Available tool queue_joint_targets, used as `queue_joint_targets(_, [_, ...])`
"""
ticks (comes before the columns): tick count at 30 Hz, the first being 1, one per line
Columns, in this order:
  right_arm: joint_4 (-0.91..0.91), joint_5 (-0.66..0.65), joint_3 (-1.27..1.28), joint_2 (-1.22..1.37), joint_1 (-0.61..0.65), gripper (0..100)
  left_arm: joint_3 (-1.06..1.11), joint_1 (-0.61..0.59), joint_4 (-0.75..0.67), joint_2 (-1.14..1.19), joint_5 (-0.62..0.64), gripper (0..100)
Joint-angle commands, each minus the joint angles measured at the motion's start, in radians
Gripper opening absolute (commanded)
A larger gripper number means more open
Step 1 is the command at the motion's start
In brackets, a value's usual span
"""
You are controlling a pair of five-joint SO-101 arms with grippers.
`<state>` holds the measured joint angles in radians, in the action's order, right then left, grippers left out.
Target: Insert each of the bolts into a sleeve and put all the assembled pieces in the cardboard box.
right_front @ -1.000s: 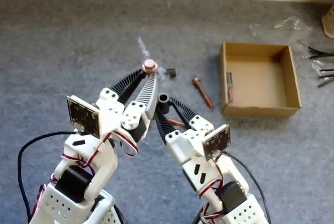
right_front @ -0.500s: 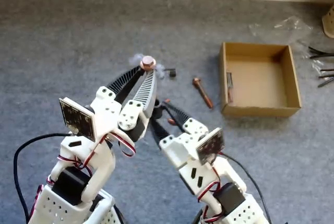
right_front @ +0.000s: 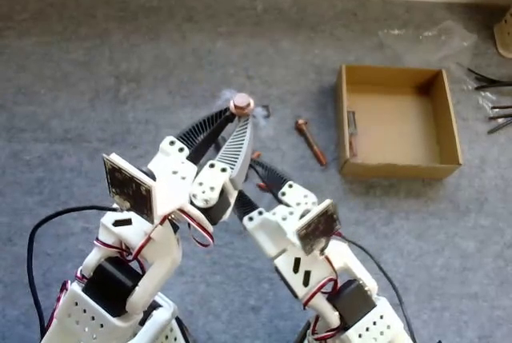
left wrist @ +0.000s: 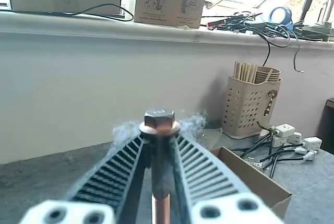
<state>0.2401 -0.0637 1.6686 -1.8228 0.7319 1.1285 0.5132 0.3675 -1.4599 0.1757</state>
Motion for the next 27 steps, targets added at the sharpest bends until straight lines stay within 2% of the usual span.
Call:
queue_joint_targets(1, [-0.002, 0.055, 0.11, -0.01, -0.051, 0.5, -0.064, 0.019, -0.025, -0.021, -0.035, 1])
queue_joint_targets(13, [-0.004, 0.051, 0.108, -0.008, -0.048, 0.5, -0.059, 0.024, -0.023, -0.021, -0.034, 1])
queue_joint_targets(17, [-0.007, -0.003, 0.104, -0.008, -0.048, 0.5, -0.059, 0.025, 0.005, -0.021, -0.032, 1])
queue_joint_targets(20, [-0.007, 0.0, 0.102, -0.01, -0.048, 0.5, -0.059, 0.038, 0.021, -0.021, 0.005, 1])
queue_joint_targets(27, [-0.007, -0.008, 0.101, -0.01, 0.001, 0.5, -0.056, 0.042, 0.021, -0.021, 0.014, 1])
